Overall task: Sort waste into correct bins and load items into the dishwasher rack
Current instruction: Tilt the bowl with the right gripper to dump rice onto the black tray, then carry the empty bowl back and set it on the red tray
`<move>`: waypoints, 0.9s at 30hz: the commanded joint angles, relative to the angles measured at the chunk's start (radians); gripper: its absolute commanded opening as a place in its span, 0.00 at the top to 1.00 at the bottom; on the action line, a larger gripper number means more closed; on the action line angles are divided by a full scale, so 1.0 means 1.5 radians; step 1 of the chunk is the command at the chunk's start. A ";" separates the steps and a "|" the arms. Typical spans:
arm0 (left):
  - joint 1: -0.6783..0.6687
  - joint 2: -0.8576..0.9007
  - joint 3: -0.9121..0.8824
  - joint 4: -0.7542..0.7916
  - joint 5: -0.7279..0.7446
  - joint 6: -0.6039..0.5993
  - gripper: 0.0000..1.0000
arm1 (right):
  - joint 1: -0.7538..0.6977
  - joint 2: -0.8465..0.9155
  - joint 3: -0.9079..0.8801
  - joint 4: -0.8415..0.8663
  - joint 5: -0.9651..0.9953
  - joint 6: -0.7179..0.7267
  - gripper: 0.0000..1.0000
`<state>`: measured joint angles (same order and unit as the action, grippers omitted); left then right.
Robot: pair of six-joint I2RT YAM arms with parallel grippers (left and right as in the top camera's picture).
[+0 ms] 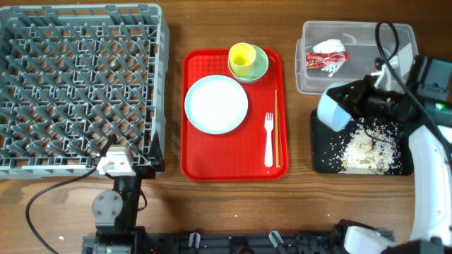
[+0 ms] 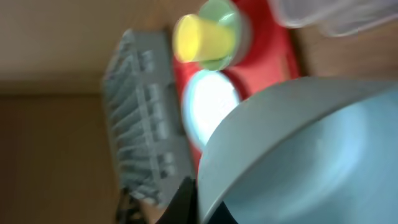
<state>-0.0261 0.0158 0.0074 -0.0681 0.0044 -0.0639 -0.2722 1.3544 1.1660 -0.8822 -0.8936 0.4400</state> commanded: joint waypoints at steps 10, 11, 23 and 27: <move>-0.003 -0.002 -0.001 -0.003 -0.006 0.010 0.00 | -0.106 0.162 0.002 -0.001 -0.487 0.038 0.96; -0.003 -0.002 -0.001 -0.003 -0.006 0.010 0.00 | -0.114 0.162 0.002 0.002 -0.487 0.051 0.96; -0.003 -0.002 -0.001 -0.003 -0.006 0.010 0.00 | -0.164 0.116 0.003 -0.057 -0.261 -0.058 0.96; -0.003 -0.002 -0.001 -0.003 -0.006 0.010 0.00 | -0.018 0.047 0.003 -0.050 -0.015 -0.045 0.96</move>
<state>-0.0261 0.0158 0.0074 -0.0681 0.0044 -0.0639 -0.4427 1.5200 1.1660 -0.9756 -1.2304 0.3904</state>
